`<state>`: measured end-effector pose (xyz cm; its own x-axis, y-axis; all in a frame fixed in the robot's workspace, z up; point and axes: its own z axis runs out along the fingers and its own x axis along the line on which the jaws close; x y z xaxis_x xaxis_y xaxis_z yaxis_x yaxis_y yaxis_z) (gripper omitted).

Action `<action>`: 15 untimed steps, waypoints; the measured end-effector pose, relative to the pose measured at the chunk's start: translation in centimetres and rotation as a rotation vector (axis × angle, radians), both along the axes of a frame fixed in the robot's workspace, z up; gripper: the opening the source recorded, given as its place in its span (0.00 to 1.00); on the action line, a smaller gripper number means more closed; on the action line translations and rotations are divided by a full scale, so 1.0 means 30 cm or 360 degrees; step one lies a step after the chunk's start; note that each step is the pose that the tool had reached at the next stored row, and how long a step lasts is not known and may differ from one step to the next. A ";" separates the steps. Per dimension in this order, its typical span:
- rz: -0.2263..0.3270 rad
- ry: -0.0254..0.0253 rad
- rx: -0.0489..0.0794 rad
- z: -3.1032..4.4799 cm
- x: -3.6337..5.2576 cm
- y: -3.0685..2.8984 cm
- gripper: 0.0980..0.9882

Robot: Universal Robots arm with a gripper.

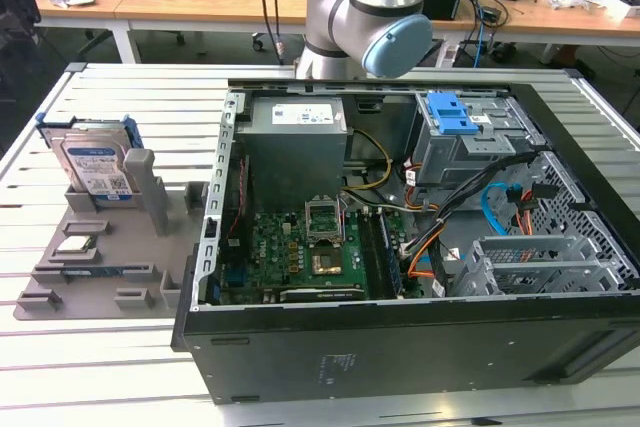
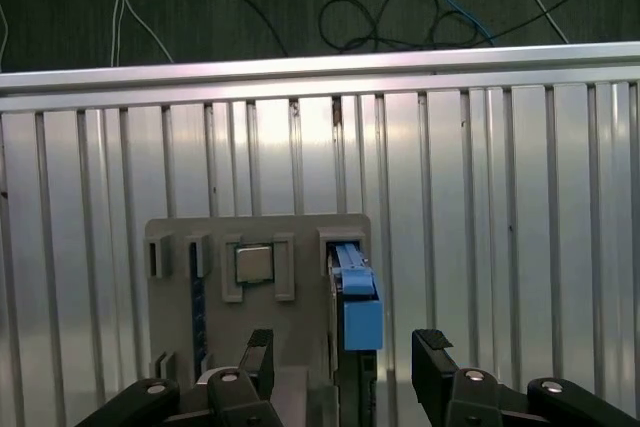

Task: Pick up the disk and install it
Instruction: 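Pick up the disk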

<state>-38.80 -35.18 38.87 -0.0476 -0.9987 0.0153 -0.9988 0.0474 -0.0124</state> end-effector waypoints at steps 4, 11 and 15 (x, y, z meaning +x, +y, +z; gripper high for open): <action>0.0001 0.00000 0.0000 -0.008 0.000 0.000 0.63; 0.0001 -0.00003 0.0000 -0.021 0.001 0.000 0.63; 0.0002 -0.00004 0.0000 -0.040 0.001 0.000 0.63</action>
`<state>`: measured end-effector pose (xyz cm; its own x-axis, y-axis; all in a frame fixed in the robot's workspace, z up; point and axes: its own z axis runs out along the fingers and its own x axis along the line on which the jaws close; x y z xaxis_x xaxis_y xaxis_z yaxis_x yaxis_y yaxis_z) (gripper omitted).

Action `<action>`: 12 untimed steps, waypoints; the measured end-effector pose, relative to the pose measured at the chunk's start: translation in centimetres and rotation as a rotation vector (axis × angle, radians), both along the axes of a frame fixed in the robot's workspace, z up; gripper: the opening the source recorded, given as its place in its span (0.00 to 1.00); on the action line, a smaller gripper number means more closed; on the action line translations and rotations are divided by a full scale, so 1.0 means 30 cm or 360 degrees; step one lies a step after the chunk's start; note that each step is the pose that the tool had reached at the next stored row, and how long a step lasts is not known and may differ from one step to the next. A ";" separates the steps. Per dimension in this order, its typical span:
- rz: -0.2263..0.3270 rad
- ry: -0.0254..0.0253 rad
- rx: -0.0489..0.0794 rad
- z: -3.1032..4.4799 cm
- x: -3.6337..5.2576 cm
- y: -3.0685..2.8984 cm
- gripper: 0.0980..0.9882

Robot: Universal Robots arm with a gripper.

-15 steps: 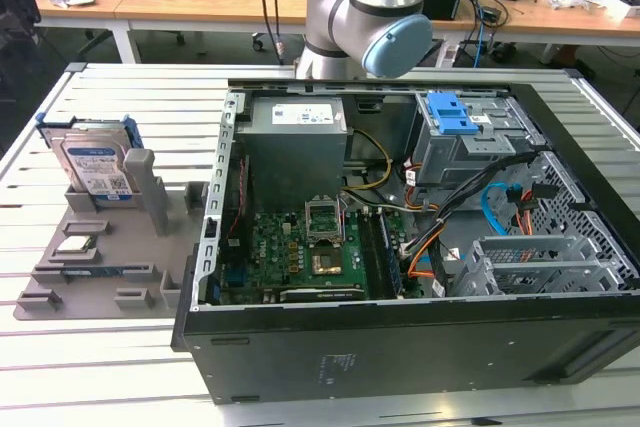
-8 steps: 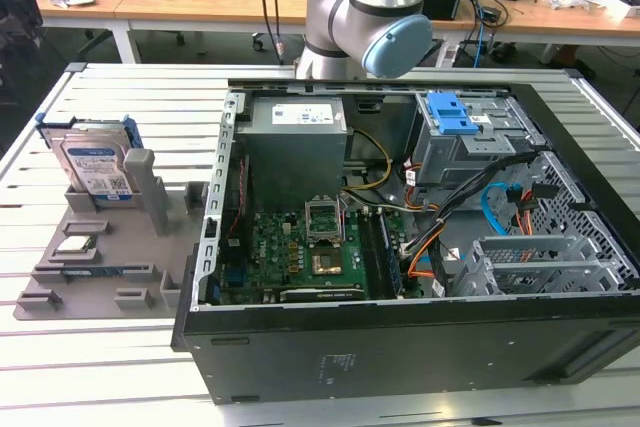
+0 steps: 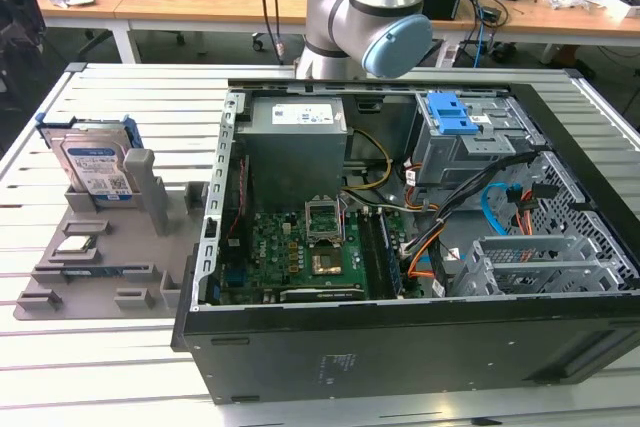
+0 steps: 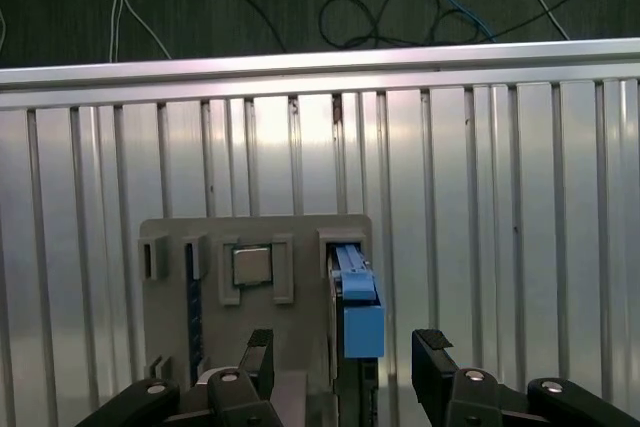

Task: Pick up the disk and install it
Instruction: 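Pick up the disk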

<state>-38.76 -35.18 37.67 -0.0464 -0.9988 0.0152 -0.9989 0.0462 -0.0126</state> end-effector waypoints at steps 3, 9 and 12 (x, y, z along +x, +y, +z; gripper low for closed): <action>0.0002 0.00003 0.0000 -0.017 0.000 0.000 0.63; 0.0002 0.00002 -0.0001 -0.043 0.012 0.002 0.63; 0.0002 0.00000 -0.0001 -0.048 0.033 0.012 0.63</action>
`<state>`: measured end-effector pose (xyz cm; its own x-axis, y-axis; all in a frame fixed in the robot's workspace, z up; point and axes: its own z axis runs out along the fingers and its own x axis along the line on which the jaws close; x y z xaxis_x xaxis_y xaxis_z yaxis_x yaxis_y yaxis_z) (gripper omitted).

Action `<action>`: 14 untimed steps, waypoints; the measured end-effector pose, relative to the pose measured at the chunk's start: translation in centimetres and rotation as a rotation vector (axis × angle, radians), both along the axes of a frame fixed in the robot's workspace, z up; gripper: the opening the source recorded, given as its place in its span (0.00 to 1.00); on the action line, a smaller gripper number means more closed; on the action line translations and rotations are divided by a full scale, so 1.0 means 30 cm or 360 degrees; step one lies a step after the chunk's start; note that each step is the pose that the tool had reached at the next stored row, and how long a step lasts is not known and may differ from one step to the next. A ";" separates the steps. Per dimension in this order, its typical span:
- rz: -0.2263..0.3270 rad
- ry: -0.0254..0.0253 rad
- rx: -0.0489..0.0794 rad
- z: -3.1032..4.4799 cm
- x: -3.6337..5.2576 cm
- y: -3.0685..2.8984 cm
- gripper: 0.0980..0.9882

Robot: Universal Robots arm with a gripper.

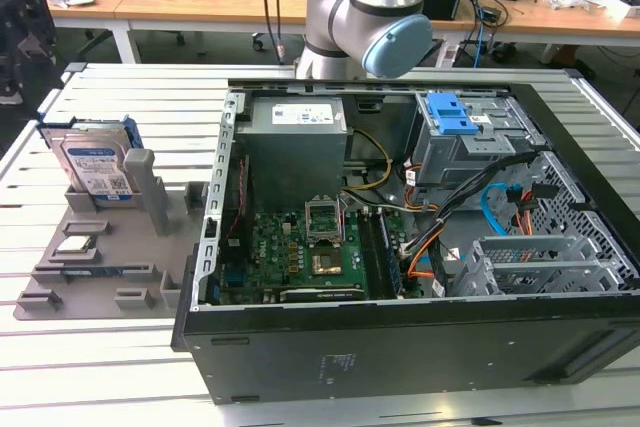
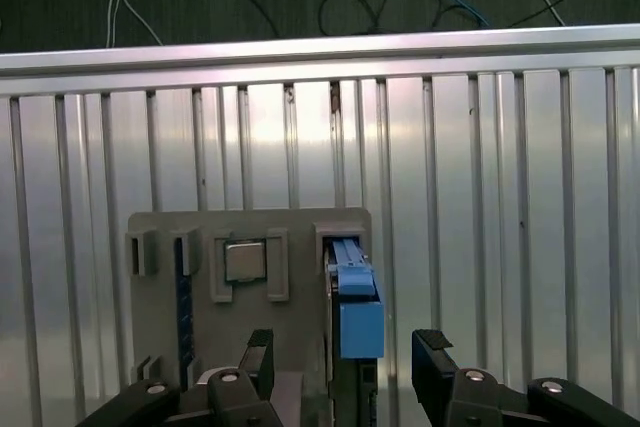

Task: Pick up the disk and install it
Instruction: 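Pick up the disk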

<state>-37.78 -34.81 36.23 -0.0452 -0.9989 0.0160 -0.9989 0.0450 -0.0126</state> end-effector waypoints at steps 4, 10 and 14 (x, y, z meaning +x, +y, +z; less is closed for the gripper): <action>0.0000 0.00001 -0.0015 -0.003 0.018 0.011 0.63; 0.0000 0.00001 -0.0015 -0.022 0.023 0.011 0.63; 0.0000 0.00001 -0.0015 -0.036 0.024 0.011 0.63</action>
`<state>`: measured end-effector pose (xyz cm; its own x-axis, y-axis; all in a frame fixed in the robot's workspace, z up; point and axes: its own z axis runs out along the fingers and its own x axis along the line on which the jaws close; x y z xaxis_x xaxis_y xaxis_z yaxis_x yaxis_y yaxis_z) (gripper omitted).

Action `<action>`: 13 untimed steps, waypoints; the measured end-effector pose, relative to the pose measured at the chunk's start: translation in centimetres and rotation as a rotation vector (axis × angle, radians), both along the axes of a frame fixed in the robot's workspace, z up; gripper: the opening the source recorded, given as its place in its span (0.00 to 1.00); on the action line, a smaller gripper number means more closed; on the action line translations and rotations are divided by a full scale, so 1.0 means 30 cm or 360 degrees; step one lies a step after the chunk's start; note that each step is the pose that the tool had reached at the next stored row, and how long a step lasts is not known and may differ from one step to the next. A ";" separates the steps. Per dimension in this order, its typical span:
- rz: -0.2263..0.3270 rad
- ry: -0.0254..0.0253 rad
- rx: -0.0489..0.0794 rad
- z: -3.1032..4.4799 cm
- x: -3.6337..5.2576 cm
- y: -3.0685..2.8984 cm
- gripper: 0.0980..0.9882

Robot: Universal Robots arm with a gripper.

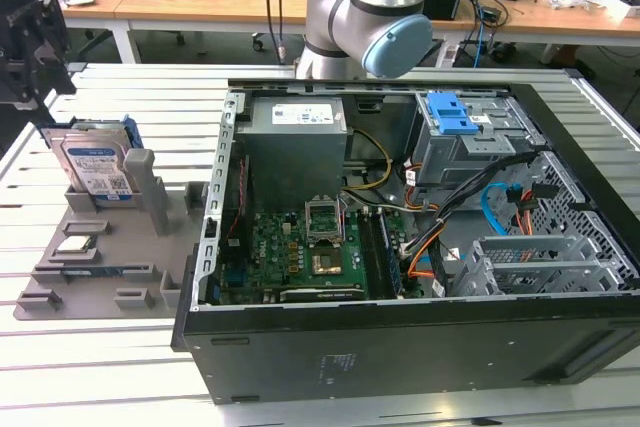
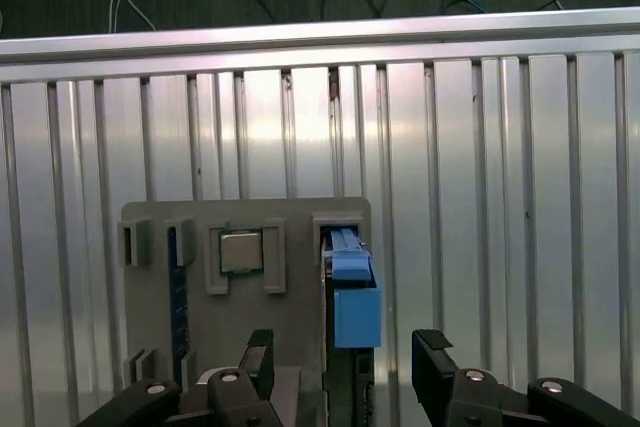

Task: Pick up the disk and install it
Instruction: 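Pick up the disk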

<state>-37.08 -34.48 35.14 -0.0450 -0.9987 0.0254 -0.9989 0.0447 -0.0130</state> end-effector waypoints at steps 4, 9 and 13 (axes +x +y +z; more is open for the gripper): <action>0.0000 0.00002 0.0000 -0.012 0.000 0.000 0.63; 0.0000 0.00001 0.0000 -0.027 0.001 0.000 0.63; 0.0000 0.00001 0.0000 -0.039 0.001 0.000 0.63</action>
<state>-37.04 -34.48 33.98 -0.0450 -0.9987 0.0254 -0.9989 0.0447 -0.0129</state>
